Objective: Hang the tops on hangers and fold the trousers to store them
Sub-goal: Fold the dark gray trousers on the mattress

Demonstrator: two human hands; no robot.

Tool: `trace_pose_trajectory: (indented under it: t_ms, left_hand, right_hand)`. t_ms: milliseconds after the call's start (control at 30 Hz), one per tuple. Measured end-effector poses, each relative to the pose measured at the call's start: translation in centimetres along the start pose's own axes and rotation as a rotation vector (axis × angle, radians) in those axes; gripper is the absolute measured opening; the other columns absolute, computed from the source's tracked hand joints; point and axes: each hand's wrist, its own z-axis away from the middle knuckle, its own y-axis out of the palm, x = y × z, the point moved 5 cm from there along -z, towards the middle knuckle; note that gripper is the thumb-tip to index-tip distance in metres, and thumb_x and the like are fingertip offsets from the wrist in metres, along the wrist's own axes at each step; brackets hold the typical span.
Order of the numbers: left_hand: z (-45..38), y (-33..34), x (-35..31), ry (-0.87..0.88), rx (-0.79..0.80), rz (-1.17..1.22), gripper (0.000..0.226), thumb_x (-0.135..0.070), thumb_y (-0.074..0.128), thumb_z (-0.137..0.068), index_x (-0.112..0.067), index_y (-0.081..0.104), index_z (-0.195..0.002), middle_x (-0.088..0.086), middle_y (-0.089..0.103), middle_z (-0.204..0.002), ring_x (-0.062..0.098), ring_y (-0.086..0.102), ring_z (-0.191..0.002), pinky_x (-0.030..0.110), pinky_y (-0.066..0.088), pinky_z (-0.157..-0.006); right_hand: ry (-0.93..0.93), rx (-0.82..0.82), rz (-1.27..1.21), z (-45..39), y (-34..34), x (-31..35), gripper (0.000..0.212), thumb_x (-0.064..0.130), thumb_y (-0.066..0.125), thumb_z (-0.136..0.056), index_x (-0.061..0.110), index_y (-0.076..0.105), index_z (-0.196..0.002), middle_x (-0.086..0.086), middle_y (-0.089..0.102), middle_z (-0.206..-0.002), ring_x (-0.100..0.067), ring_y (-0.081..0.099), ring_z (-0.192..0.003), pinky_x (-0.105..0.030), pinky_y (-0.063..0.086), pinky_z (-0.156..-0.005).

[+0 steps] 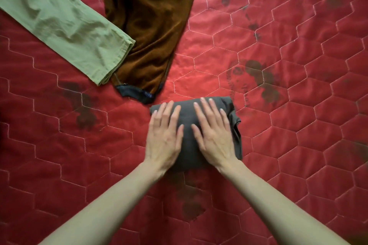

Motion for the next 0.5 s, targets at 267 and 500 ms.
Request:
trace_pose_trajectory:
  t_ms: [267, 500]
  left_hand:
    - [0.3, 6.1, 2.5, -0.072, 0.111, -0.150, 0.074, -0.053, 0.036, -0.103, -0.022, 0.013, -0.167, 0.004, 0.002, -0.175, 0.025, -0.001, -0.161, 0.061, 0.013, -0.126]
    - [2.2, 2.6, 2.6, -0.668, 0.007, -0.025, 0.109, -0.079, 0.064, -0.079, -0.019, 0.022, -0.160, 0.015, 0.035, -0.153, 0.036, 0.036, -0.138, 0.048, 0.035, -0.113]
  right_hand:
    - [0.179, 0.054, 0.077, 0.2, 4.7, -4.3, 0.076, 0.060, 0.041, -0.102, 0.024, 0.022, -0.167, 0.001, 0.011, -0.176, -0.023, 0.004, -0.163, -0.055, 0.015, -0.129]
    - [0.669, -0.050, -0.138, 2.3, 1.1, -5.8, 0.110, 0.074, 0.066, -0.082, 0.023, 0.018, -0.167, -0.008, 0.018, -0.172, -0.029, 0.020, -0.157, -0.047, 0.018, -0.128]
